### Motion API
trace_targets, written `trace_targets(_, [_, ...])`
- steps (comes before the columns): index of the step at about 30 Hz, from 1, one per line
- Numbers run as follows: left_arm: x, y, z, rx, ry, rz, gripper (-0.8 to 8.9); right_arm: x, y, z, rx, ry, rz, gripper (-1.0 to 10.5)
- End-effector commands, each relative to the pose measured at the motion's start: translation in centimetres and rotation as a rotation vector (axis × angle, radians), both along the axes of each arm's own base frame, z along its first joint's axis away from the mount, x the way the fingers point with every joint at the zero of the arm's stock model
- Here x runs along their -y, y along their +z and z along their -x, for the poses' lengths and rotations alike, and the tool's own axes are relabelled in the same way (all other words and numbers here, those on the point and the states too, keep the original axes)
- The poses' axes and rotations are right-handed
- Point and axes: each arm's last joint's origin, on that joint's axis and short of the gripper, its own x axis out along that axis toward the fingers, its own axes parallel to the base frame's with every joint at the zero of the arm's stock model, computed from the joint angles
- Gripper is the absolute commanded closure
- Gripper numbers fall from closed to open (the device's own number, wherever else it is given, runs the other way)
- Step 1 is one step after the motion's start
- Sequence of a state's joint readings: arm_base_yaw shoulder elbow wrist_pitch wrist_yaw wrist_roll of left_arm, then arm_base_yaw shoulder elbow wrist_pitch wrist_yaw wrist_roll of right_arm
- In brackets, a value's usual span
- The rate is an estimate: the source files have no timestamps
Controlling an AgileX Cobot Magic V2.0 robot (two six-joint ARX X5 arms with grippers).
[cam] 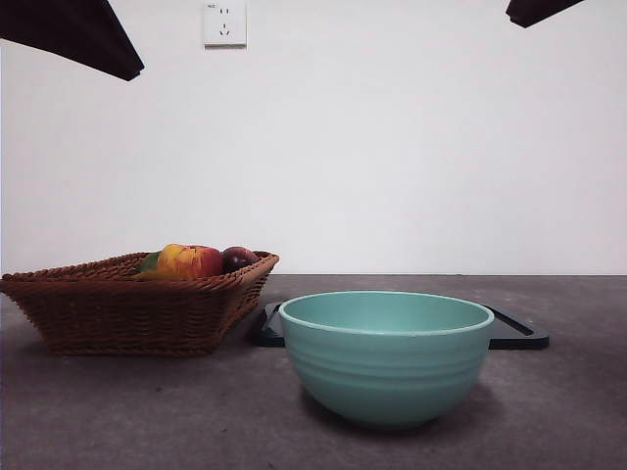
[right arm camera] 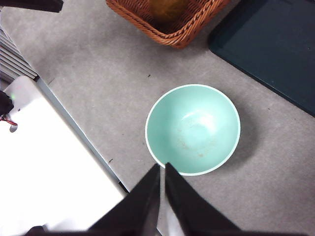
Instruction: Pick up the wifruite, put it on the bowl, pick up the plate, put it on desk
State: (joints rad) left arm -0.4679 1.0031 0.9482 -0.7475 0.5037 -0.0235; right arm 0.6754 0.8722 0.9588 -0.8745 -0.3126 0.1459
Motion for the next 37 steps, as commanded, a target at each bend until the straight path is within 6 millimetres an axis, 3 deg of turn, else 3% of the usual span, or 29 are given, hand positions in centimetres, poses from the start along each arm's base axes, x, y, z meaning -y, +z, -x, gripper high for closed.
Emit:
trace_targets(1, [0.2,0.2,-0.1,0.017,-0.017,0.005,8.06,-0.3,0.3,-0.1,0.014,0.016,-0.006,9.4])
trace_targets(7, [-1.1,2.1,0.2,0.222,0.018,0.032,8.06,-0.3,0.3,-0.1,0.014,0.016,-0.006,9.4])
trace_targets(13, [-5.0,5.8,0.9,0.634,0.287,0.067,8.06,-0.3,0.3,-0.1,0.015,0.016,-0.007,9.4])
trace_targets(17, [-7.4,6.3,2.6,0.850,0.473,0.029,8.06,-0.3,0.3,-0.1,0.017,0.016,-0.008,9.4])
trace_targets(22, [-9.2,3.7,4.6,0.986,0.710,-0.065,8.06,-0.3,0.3,-0.1,0.017,0.016,-0.008,9.4])
trace_targets(26, [-10.0,0.1,5.6,1.007,0.840,-0.117,8.06,-0.3,0.3,-0.1,0.017,0.016,-0.008,9.4])
trace_targets(37, [-10.3,-9.9,6.5,0.906,0.881,-0.169,8.06,-0.3,0.3,-0.1,0.017,0.016,-0.008,9.4])
